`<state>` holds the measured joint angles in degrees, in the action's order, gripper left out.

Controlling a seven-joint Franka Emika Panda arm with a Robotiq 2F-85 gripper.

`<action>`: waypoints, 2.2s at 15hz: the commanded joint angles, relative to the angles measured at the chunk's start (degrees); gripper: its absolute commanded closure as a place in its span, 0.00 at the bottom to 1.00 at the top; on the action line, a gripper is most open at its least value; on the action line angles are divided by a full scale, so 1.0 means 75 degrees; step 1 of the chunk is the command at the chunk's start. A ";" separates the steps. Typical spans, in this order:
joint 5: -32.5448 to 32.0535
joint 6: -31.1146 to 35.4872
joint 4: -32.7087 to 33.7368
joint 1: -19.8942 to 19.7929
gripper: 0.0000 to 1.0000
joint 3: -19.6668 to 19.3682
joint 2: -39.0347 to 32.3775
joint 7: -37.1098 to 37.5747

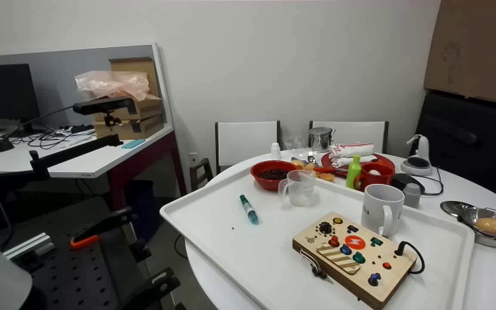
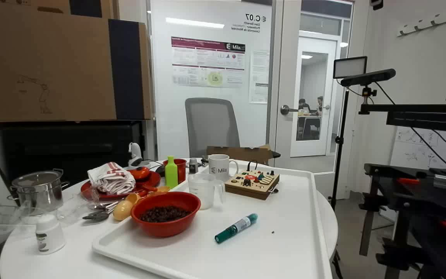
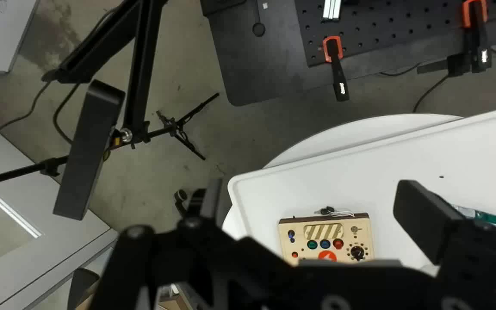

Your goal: Pick the marker on the tray and put it in the white mug

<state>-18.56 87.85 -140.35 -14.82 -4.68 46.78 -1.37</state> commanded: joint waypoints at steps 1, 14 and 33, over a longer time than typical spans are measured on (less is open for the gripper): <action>-0.0116 -0.0069 0.0032 0.0279 0.00 -0.0181 0.0008 0.0149; 0.0984 0.0182 -0.0537 0.2767 0.00 0.1394 -0.0493 0.0187; 0.1895 0.5614 -0.1401 0.3601 0.00 0.0628 -0.3251 -0.3279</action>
<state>-4.66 130.11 -150.88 13.04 -0.80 22.23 -25.79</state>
